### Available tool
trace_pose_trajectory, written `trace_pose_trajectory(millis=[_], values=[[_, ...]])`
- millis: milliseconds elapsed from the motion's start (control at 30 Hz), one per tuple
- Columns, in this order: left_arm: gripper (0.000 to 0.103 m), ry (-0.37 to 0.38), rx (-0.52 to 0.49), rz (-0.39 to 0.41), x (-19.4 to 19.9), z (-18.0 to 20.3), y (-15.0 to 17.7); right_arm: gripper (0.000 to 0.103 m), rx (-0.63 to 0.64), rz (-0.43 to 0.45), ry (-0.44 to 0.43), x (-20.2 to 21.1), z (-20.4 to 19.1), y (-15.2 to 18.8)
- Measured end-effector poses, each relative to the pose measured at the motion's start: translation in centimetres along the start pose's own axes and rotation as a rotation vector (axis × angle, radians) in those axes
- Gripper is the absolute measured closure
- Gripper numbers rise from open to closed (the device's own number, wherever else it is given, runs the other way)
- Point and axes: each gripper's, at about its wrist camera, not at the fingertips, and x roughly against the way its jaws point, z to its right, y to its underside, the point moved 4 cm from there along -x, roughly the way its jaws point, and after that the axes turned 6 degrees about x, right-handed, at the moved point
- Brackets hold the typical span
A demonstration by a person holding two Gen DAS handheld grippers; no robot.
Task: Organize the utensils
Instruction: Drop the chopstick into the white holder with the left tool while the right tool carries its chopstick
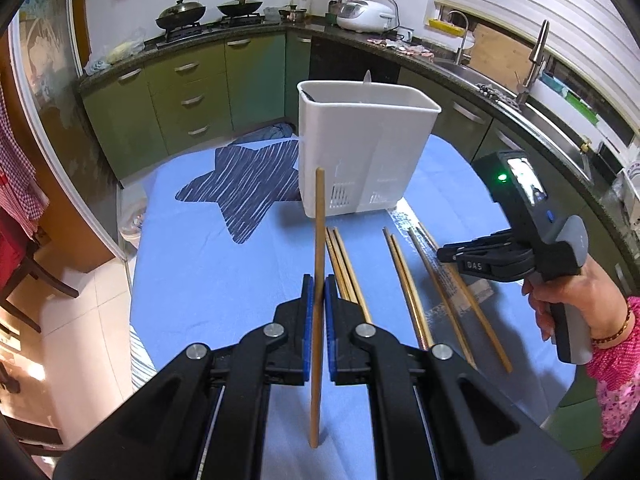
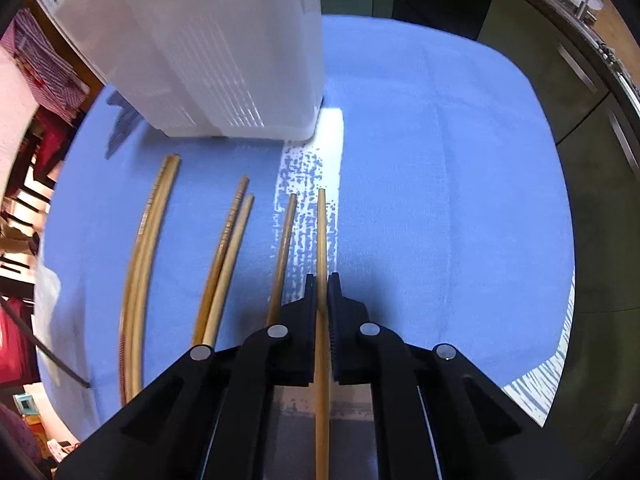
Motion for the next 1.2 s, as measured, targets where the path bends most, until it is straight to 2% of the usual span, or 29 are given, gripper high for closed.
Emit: trace_pose_trajectory(millis=[100,233,433,667,800,1200], values=[[0.098,0.002,-0.007,0.006,0.5,0.0,0.1,0.097,0.005,0.079,0.010,2.7,0.7,0.7],[0.098,0.016,-0.017,0.024,1.3,0.3,0.0,0.097,-0.008,0.216,-0.036,8.3,1.3,1.9],[0.098,0.033,-0.033,0.038,2.5,0.6,0.3,0.097,-0.007,0.396,-0.048,15.7,1.1,4.7],[0.098,0.042,-0.047,0.062,4.0,1.0,0.6,0.097,0.025,0.473,-0.028,19.1,0.3,7.4],[0.098,0.050,-0.060,0.076,4.9,1.5,0.9,0.097,0.029,0.497,-0.040,19.5,0.1,8.5],[0.098,0.082,-0.074,0.119,7.0,2.5,-1.1,0.097,0.029,0.574,-0.065,22.2,0.3,8.0]])
